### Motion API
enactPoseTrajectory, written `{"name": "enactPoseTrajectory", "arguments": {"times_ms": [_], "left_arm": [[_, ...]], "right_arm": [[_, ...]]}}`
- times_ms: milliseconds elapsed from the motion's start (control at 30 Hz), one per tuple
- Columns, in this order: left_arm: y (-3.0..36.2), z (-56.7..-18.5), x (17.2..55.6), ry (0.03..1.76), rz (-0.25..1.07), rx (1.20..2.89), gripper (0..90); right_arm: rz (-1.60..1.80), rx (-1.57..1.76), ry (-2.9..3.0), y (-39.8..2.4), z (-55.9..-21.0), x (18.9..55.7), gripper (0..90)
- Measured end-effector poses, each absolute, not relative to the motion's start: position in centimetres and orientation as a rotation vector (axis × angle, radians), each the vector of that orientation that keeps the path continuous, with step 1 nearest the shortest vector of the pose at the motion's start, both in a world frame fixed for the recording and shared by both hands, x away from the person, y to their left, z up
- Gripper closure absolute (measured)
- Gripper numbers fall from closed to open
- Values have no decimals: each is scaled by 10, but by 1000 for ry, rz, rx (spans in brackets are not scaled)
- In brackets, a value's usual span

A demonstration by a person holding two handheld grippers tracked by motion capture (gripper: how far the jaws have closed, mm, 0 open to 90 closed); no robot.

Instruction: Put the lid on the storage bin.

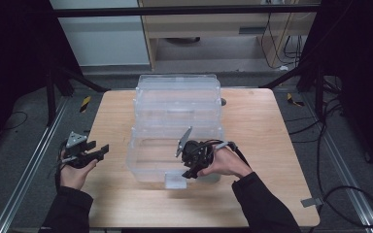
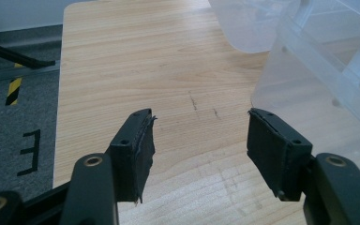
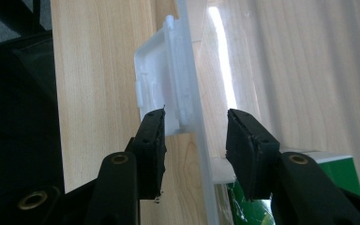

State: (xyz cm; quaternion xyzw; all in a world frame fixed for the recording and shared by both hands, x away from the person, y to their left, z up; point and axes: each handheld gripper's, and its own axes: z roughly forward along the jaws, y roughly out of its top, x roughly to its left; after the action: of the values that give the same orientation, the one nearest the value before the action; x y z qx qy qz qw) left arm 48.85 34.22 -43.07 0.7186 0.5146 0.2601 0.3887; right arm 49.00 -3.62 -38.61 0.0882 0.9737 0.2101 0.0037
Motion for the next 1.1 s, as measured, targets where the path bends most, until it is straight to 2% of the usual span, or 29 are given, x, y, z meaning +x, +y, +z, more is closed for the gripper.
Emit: {"name": "enactPoseTrajectory", "arguments": {"times_ms": [433,733,1100], "left_arm": [[340,-427,487,1288,663,1831,409],[341,-422,488,1265,661,1837,411],[338,-398,495,1164,675,1856,428]], "right_arm": [[658,324,3099,-35,-404,493,655],[593,303,3135,-30,-404,496,653],[589,296,3147,-30,-404,498,654]]}}
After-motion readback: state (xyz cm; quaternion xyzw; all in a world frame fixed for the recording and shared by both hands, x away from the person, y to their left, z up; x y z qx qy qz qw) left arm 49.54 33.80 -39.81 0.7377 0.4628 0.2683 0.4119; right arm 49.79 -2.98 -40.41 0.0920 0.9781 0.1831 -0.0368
